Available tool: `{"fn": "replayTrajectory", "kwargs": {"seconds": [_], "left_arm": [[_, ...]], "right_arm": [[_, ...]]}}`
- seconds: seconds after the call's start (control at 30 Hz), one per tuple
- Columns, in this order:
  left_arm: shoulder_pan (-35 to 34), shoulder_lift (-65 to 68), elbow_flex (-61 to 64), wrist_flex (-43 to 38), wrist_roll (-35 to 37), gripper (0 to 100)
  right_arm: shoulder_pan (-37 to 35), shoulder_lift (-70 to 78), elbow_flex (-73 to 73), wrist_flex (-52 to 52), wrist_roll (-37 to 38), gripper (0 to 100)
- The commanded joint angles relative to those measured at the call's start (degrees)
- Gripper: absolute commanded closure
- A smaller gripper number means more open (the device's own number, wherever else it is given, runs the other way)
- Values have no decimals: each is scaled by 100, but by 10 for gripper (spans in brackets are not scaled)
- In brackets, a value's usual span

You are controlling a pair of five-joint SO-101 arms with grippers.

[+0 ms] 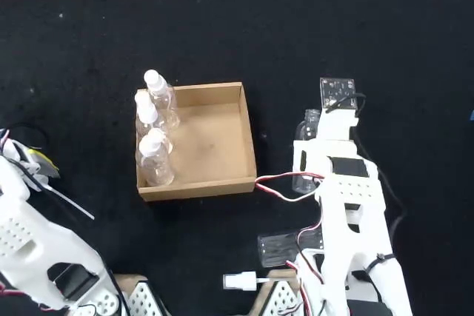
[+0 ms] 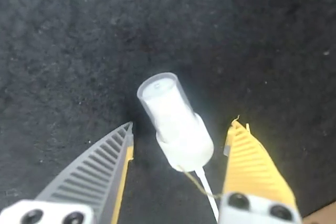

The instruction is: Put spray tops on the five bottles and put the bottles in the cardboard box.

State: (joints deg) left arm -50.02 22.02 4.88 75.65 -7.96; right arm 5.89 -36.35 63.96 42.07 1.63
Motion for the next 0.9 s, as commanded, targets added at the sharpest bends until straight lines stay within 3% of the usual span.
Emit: {"fn": "replayTrajectory", "kwargs": {"seconds": [0.0, 0.2, 0.37, 0.53, 0.7, 0.87], "left_arm": [[189, -448, 866, -1002, 193, 762], [321, -1125, 1130, -782, 448, 973], [681, -1565, 1130, -378, 413, 968], [813, -1723, 1174, -387, -501, 968], [611, -1899, 1253, -422, -554, 968], [787, -2532, 1895, -246, -1301, 968]], "right_arm": [[-114, -4, 31, -149, 35, 988], [-114, -4, 13, -149, 35, 988], [-114, -4, 13, -149, 35, 988], [-114, -4, 22, -149, 35, 988], [-114, -4, 22, -149, 35, 988], [-114, -4, 22, -149, 35, 988]]}}
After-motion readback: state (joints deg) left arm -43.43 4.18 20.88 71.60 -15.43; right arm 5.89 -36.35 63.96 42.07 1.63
